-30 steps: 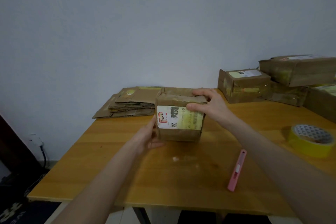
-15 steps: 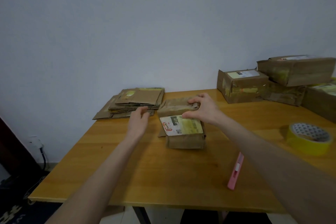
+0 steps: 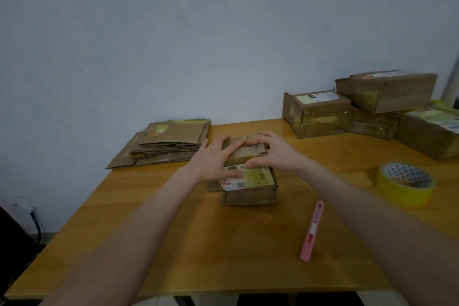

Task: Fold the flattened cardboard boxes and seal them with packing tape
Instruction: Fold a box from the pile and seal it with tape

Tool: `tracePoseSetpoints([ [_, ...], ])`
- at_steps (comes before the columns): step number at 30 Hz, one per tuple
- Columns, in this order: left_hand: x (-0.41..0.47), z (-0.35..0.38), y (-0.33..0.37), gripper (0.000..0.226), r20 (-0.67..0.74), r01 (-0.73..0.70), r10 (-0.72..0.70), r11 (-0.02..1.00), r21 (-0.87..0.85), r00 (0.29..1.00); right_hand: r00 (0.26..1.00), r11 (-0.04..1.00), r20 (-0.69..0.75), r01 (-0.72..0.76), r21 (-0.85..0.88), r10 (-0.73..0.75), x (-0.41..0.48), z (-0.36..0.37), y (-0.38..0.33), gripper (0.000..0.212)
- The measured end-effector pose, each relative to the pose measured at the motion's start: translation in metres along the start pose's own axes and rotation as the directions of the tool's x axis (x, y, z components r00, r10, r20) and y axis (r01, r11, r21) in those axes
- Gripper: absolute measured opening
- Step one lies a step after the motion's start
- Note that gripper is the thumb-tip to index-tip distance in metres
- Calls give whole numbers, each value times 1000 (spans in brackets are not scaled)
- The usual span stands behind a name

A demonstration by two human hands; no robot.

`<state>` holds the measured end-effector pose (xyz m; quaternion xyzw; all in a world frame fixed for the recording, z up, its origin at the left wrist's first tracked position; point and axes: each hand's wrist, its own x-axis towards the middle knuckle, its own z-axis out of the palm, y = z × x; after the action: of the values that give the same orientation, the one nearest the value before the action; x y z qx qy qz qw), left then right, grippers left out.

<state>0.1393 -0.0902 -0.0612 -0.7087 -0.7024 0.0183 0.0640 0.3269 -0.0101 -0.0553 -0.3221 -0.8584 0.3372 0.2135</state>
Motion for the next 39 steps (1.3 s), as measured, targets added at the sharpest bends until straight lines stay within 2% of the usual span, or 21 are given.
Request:
tracePoseSetpoints([
  [2, 2, -1, 0, 90, -23, -10, 8, 998, -62, 1000, 998, 998, 61, 7, 58, -11, -5, -4, 2, 58],
  [4, -1, -9, -5, 86, -47, -6, -4, 980, -199, 999, 996, 980, 83, -29, 199, 13, -10, -9, 3, 58],
  [7, -8, -30, -21, 81, -142, -7, -56, 911, -412, 988, 957, 908, -120, -203, 366, 262, -11, -14, 13, 56],
  [8, -11, -36, -26, 81, -174, -16, -74, 885, -465, 982, 926, 895, -155, -275, 351, 345, -11, -15, 16, 55],
  [9, -15, -42, -29, 81, -191, -22, -82, 872, -489, 978, 905, 876, -128, -344, 339, 405, -12, -13, 19, 53],
  [10, -17, -46, -30, 81, -195, -27, -77, 876, -481, 978, 895, 844, -55, -394, 363, 442, -13, -10, 17, 51],
  [12, -20, -52, -30, 81, -189, -53, -36, 895, -443, 981, 866, 716, 94, -462, 522, 491, -13, -2, 9, 43],
  [14, -24, -60, -28, 80, -189, -77, -9, 893, -444, 982, 847, 592, 137, -465, 658, 514, -10, 5, 4, 36],
  [16, -27, -72, -29, 78, -177, -68, -13, 894, -442, 984, 847, 532, 163, -455, 714, 506, -9, 9, 3, 31],
  [18, -29, -78, -30, 79, -157, -56, 2, 939, -340, 988, 852, 497, 152, -427, 756, 502, -10, 8, 6, 31],
  [19, -29, -78, -28, 80, -134, -53, 16, 959, -277, 991, 854, 528, 118, -415, 741, 506, -10, 8, 9, 37],
  [20, -28, -75, -24, 82, -98, -54, 33, 974, -219, 995, 858, 604, 74, -417, 679, 509, -11, 9, 11, 42],
  [22, -25, -58, -15, 84, -19, -62, 60, 990, -128, 998, 864, 798, -20, -454, 397, 502, -11, 11, 16, 44],
  [24, -20, -42, -8, 84, -6, -58, 58, 994, -94, 998, 870, 877, -120, -467, 111, 478, -12, 13, 22, 40],
  [26, -14, -34, -8, 85, -21, -50, 48, 995, -86, 999, 883, 914, -234, -394, 99, 406, -12, 8, 25, 38],
  [28, -10, -28, -10, 85, -11, -45, 44, 994, -101, 999, 912, 975, -349, -179, 135, 216, -10, 2, 21, 40],
  [29, -8, -25, -11, 84, 2, -38, 39, 991, -127, 999, 924, 992, -365, -77, 101, 109, -8, 0, 16, 42],
  [31, -9, -14, -12, 85, 21, -19, 23, 981, -193, 999, 951, 998, -304, 63, -4, -61, -3, -1, 3, 48],
  [32, -9, -10, -12, 86, 16, -14, 18, 977, -211, 1000, 963, 995, -250, 93, -37, -99, 0, 0, -2, 50],
  [36, -6, -11, -13, 89, -13, -29, 27, 984, -178, 1000, 987, 981, -45, 146, -126, -153, 7, 3, -8, 65],
  [39, -2, -17, -17, 92, 12, -42, 44, 985, -167, 999, 983, 949, 30, 185, -254, -183, 11, 8, -10, 65],
])
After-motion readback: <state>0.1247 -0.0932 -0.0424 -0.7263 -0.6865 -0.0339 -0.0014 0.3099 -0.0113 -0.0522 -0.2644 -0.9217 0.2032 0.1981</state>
